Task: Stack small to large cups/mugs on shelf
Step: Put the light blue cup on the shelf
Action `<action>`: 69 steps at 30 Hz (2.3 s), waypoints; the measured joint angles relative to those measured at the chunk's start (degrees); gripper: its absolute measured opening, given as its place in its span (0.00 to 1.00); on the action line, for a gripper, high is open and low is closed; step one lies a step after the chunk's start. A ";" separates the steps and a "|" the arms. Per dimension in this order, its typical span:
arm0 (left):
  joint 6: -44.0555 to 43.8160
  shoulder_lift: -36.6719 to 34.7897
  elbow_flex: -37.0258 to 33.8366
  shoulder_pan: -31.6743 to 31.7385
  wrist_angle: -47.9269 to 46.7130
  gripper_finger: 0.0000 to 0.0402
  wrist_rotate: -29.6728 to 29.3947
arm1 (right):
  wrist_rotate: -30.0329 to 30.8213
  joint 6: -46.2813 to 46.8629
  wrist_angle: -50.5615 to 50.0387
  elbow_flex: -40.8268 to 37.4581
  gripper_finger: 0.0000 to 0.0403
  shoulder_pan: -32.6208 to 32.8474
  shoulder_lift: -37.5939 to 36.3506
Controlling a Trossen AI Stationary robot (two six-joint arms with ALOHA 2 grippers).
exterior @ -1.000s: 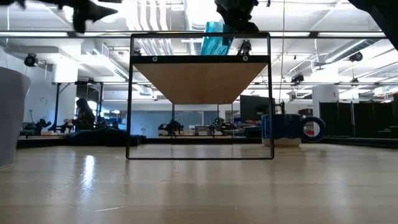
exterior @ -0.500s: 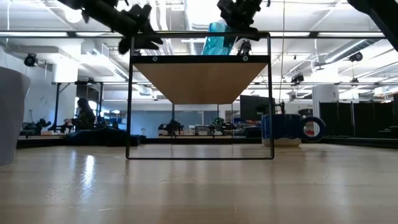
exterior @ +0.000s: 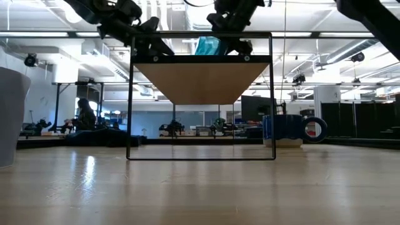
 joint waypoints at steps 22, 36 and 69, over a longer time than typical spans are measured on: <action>-0.18 12.56 4.75 -4.51 0.80 0.32 7.63 | 0.66 2.77 1.69 0.00 0.03 -0.22 -1.66; -0.02 15.14 4.47 -4.68 1.64 0.32 8.01 | 0.09 2.54 1.32 0.00 0.03 -1.20 -1.64; -0.48 16.59 3.55 -5.37 3.46 0.32 8.17 | -0.83 1.96 1.11 -1.18 0.07 -1.05 -1.55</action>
